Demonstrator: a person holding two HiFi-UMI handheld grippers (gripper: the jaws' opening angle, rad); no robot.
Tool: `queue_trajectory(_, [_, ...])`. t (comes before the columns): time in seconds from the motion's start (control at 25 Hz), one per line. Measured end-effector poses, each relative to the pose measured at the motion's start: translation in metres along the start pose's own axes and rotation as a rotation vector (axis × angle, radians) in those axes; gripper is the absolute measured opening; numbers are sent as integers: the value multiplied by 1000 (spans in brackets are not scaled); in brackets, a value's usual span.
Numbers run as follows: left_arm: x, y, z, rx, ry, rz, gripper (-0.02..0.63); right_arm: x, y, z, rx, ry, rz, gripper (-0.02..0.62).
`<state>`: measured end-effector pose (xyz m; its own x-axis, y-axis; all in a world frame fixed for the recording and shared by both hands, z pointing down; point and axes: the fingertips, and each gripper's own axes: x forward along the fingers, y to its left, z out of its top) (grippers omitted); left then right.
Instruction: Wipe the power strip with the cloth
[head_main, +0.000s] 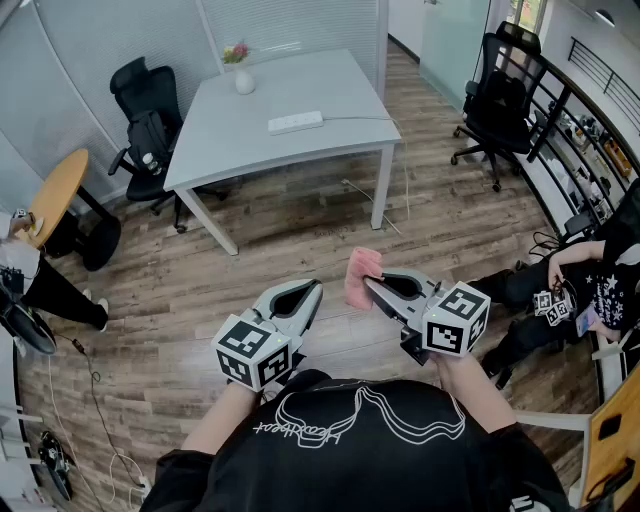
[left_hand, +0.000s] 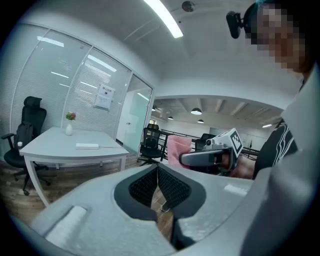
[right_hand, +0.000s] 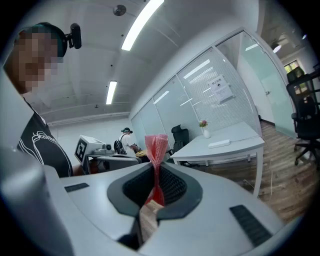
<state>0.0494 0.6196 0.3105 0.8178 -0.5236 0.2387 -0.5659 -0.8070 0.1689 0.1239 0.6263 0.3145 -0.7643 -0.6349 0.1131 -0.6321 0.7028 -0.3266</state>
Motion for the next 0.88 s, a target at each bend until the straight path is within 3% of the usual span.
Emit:
queue_trajectory(0.52, [9, 2, -4, -12, 1, -26, 15, 1, -6, -6, 7, 11, -26, 31])
queue_trajectory(0.72, [20, 9, -19, -23, 3, -24, 15, 2, -21, -17, 17, -10, -45, 32])
queue_trajectory(0.88, [35, 24, -10, -31, 10, -21, 15, 10, -40, -3, 19, -15, -63, 32])
